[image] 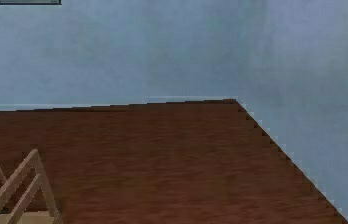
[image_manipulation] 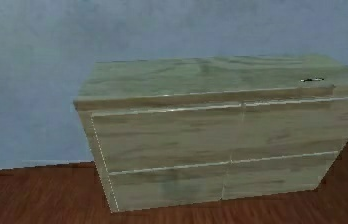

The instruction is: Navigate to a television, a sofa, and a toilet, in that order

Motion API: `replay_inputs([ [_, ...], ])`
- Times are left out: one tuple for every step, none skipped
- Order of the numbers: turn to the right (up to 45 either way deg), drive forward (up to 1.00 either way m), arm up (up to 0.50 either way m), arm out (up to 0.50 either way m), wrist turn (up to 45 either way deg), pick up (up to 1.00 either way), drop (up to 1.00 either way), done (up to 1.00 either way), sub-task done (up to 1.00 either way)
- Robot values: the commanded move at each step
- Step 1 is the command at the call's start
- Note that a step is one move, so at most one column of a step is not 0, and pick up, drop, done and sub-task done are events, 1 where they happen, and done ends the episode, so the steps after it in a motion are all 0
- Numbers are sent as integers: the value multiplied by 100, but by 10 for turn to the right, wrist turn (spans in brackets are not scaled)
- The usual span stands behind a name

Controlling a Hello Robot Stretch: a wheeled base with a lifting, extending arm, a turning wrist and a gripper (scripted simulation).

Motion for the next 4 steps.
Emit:
replay_inputs([
  [0, 100, 0, 0, 0, 0, 0, 0, 0],
  [-300, 0, 0, 0, 0, 0, 0, 0, 0],
  [0, 10, 0, 0, 0, 0, 0, 0, 0],
  [-240, 0, 0, 0, 0, 0, 0, 0, 0],
])
